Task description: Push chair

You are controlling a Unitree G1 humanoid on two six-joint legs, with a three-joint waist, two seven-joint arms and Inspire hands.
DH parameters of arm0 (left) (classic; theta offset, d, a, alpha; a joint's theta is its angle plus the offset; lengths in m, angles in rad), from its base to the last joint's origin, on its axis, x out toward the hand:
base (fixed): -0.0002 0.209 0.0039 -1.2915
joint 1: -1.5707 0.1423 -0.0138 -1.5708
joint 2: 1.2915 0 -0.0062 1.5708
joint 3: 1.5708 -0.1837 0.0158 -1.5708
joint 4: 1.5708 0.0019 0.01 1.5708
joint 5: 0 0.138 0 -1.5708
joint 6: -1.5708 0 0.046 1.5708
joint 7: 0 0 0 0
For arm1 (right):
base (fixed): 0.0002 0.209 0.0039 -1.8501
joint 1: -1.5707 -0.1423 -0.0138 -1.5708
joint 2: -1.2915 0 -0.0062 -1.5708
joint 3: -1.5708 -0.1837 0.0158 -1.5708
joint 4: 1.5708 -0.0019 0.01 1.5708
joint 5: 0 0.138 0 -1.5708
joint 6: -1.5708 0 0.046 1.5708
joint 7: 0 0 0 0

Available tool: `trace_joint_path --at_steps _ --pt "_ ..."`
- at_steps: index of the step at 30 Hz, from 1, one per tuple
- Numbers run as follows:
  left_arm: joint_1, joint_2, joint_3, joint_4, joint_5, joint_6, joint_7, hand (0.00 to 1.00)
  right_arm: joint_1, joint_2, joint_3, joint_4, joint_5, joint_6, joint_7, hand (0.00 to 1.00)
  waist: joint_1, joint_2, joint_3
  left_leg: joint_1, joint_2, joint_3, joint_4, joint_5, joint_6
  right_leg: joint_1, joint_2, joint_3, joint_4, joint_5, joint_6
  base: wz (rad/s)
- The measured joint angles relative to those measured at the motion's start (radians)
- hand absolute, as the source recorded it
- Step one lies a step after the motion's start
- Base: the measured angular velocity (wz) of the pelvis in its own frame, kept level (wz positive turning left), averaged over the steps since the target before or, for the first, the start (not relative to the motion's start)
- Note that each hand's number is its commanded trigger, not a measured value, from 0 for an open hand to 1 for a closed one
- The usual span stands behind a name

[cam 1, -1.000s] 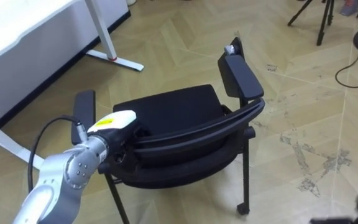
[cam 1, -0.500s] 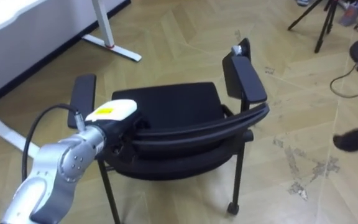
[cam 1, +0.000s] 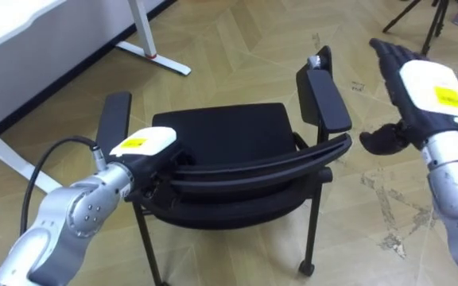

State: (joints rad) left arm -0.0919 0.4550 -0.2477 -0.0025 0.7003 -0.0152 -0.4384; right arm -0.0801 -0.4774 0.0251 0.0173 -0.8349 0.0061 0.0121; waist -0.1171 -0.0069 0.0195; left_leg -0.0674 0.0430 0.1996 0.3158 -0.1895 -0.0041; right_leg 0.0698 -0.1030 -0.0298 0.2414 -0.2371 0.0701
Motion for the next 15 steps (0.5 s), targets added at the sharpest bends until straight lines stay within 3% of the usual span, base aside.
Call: trace_joint_path --at_steps 4,7,11,15 --pt "-0.012 0.005 -0.001 0.001 -0.001 -0.021 -0.003 1.00 0.000 -0.001 0.035 0.000 -0.048 -0.003 0.060 0.00 0.016 -0.010 0.0068 -0.001 0.001 0.001 -0.004 0.000 -0.001 -0.002 0.000 -0.002 -0.002 0.000 0.000 -0.01" --pt "-0.026 0.011 -0.003 0.001 -0.002 -0.033 -0.007 1.00 0.000 -0.007 0.062 -0.016 -0.078 -0.004 0.135 0.00 0.021 -0.011 0.0070 -0.016 0.001 0.000 0.000 0.000 -0.001 -0.015 0.000 -0.004 -0.001 0.000 0.000 0.00" --pt "-0.039 0.031 -0.013 0.002 -0.015 -0.039 -0.007 1.00 0.000 -0.046 0.115 -0.040 -0.079 -0.012 0.217 0.00 0.030 -0.020 0.0084 -0.021 0.001 -0.002 0.006 0.000 -0.001 -0.017 0.000 -0.005 -0.001 0.000 0.000 0.02" --pt "-0.059 0.039 -0.032 0.013 -0.020 -0.039 -0.005 1.00 0.000 -0.047 0.128 -0.040 -0.079 -0.017 0.267 0.00 0.039 -0.028 0.0077 -0.021 0.001 -0.003 0.008 0.000 -0.001 -0.015 -0.001 -0.005 -0.001 0.001 0.000 0.00"
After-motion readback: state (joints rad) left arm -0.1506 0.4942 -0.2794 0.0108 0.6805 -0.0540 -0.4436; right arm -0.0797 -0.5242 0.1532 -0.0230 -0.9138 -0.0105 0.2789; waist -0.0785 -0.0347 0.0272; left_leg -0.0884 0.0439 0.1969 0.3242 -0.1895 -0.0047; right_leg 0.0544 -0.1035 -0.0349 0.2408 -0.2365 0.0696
